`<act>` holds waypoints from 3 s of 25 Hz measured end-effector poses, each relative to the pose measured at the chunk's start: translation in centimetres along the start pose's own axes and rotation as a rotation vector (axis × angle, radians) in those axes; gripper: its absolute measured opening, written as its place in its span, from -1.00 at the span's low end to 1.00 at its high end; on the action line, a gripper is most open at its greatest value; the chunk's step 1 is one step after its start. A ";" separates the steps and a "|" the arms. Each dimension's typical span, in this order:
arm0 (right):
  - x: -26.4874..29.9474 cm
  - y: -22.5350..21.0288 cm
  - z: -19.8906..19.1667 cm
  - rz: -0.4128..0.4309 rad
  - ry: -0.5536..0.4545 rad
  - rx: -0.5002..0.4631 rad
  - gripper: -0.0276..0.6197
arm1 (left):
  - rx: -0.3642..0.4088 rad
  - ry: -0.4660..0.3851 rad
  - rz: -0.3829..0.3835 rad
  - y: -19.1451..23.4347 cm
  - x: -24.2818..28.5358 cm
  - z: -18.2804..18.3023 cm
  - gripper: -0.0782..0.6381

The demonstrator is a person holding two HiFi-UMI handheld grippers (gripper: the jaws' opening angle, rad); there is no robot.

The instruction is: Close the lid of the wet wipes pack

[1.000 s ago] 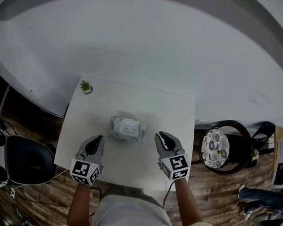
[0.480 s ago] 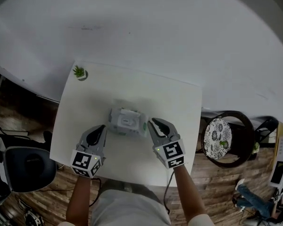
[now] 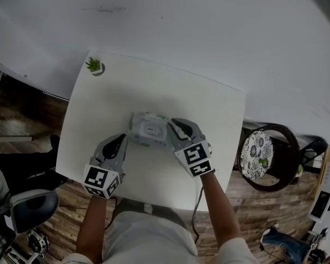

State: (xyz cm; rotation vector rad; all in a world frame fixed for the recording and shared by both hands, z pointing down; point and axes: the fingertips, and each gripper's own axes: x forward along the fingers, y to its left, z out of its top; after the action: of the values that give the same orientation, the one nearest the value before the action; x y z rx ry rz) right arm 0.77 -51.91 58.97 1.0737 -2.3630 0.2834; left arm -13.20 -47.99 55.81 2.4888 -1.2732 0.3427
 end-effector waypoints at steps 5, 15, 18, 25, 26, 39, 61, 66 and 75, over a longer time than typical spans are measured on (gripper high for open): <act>1.5 0.6 -0.1 0.031 0.033 -0.030 -0.73 | -0.009 0.001 0.002 0.0 -0.3 -0.3 -0.76; 2.7 1.3 -0.6 0.056 0.073 -0.046 -0.73 | -0.015 0.006 0.000 -0.1 -0.8 -0.8 -0.76; 2.5 1.6 -0.7 0.063 0.081 -0.056 -0.73 | -0.016 0.006 -0.003 -0.3 -1.1 -0.9 -0.76; 2.1 2.9 -0.9 0.088 0.096 -0.069 -0.73 | -0.016 0.000 -0.010 -0.6 -1.3 -0.9 -0.76; 2.1 3.1 -1.1 0.095 0.102 -0.075 -0.73 | -0.017 0.000 -0.011 -0.6 -1.3 -1.0 -0.76; 1.8 5.9 -3.3 0.161 0.177 -0.171 -0.70 | -0.025 0.016 -0.009 -1.1 -1.8 -1.9 -0.76; 3.0 7.9 -5.6 0.229 0.247 -0.163 -0.68 | -0.030 0.034 -0.022 -1.2 -1.8 -2.9 -0.76; 3.5 7.8 -5.6 0.239 0.278 -0.143 -0.68 | -0.033 0.036 -0.020 -0.9 -1.9 -3.1 -0.76; 3.7 8.1 -6.0 0.248 0.372 -0.217 -0.68 | -0.035 0.034 -0.029 -1.3 -1.7 -3.1 -0.76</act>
State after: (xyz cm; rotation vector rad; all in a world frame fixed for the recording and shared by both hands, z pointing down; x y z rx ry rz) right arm -5.07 -46.57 66.22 0.5699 -2.1274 0.2801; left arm -13.36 -44.81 57.83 2.4592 -1.2180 0.3511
